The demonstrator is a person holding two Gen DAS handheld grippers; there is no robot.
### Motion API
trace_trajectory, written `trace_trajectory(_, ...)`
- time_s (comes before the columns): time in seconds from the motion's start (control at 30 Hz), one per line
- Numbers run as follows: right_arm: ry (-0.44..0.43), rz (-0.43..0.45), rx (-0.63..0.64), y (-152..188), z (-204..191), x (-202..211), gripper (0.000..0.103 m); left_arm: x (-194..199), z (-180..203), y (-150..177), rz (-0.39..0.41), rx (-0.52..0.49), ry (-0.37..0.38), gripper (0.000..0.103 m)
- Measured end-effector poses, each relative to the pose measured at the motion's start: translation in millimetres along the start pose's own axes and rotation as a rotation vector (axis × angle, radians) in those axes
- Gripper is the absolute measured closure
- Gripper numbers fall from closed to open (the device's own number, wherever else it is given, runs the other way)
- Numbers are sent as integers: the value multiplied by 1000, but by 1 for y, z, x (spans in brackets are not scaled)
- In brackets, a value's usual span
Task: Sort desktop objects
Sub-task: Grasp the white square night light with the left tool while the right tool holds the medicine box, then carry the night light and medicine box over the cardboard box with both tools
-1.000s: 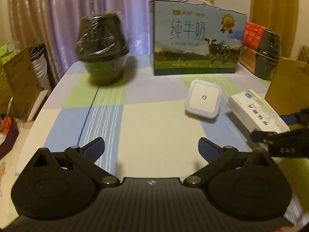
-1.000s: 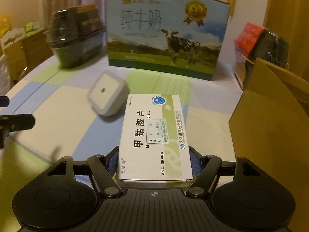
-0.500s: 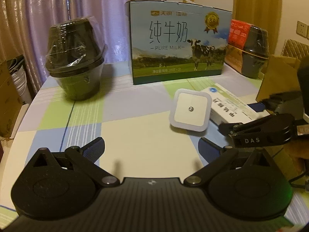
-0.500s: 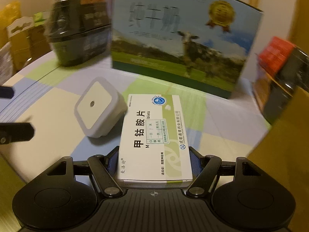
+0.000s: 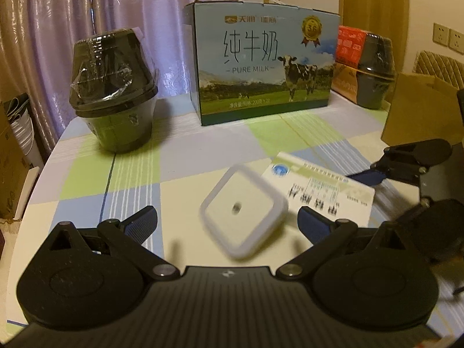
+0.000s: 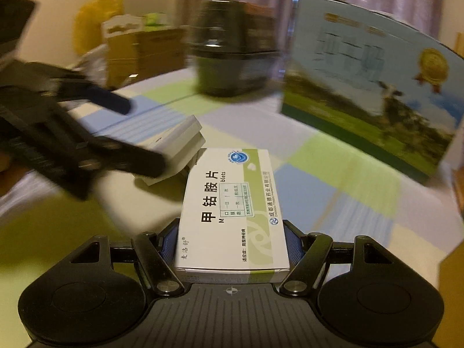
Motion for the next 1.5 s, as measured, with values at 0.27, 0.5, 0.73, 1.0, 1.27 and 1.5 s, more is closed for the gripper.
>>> trace_trajectory(0.27,128,-20,-114,14,1,15,35,-5,-16,10,-57,307,64,2)
trace_trajectory(0.5,188,-23,-208,24,2,27,35,-14,-24,14,-77,487,62,21)
trace_trajectory(0.73,206,-52,-230,31,-5,40,35,-10,-13,15,-94,431,47,40)
trace_trajectory(1.0,220,-107,-339,48,-4,91,35,29,30,33,-170,246,22,40)
trace_trajectory(1.27,254,-119,-424,66,-28,161,35,95,92,70,-231,91,68,40)
trace_trajectory(1.5,267,-175,-479,96,-65,189,35,136,125,97,-230,77,75,40)
Point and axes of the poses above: each gripper's, at about its wrist camera, not at the fingertips, and x roughly against the way its jaws point, z to its right, y to its underside, the point moved 2 cm from there along -x, roughly the way its jaws point, and after that the axes turned 4 degrees about y, right-handed, at the moved point
